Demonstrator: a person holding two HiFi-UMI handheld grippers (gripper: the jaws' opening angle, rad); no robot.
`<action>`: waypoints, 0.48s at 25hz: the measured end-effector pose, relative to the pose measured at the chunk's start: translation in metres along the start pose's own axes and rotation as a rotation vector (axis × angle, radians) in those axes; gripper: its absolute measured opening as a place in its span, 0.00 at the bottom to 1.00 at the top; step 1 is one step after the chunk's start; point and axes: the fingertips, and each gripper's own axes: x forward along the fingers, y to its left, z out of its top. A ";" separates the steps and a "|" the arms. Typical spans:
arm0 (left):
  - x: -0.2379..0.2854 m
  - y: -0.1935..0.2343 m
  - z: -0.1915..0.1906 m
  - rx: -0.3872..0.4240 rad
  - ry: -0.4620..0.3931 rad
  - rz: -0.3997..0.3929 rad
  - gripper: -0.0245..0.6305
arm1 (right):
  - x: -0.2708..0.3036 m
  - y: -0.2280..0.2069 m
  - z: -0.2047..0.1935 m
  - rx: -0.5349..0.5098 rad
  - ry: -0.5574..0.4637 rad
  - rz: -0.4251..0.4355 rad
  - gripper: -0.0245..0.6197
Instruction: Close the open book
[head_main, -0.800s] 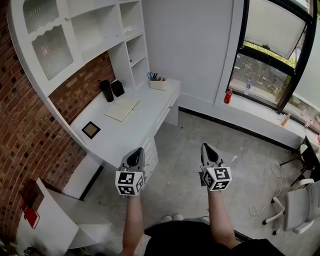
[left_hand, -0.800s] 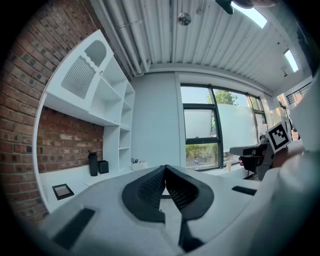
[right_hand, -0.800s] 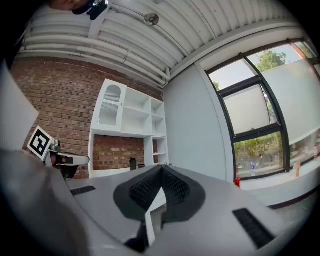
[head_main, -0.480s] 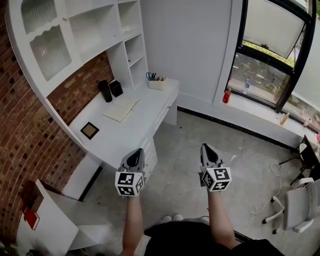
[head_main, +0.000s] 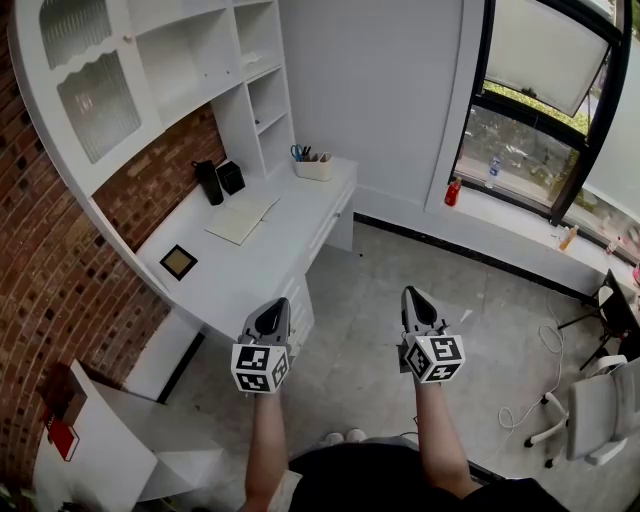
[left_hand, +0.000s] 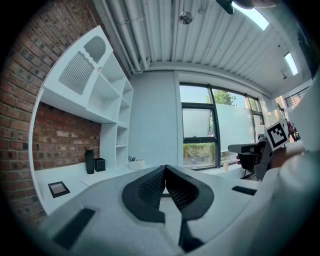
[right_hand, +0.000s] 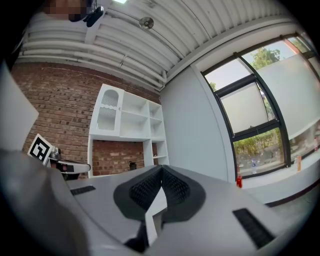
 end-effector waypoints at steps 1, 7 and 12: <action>0.000 0.000 -0.001 -0.005 0.001 -0.004 0.05 | 0.001 0.000 0.000 0.001 0.000 0.000 0.04; -0.001 -0.002 0.002 -0.022 -0.024 -0.029 0.05 | 0.002 0.001 -0.003 -0.003 0.005 0.003 0.04; 0.000 -0.003 0.007 -0.033 -0.053 -0.050 0.26 | 0.004 0.000 -0.004 0.002 0.007 0.000 0.04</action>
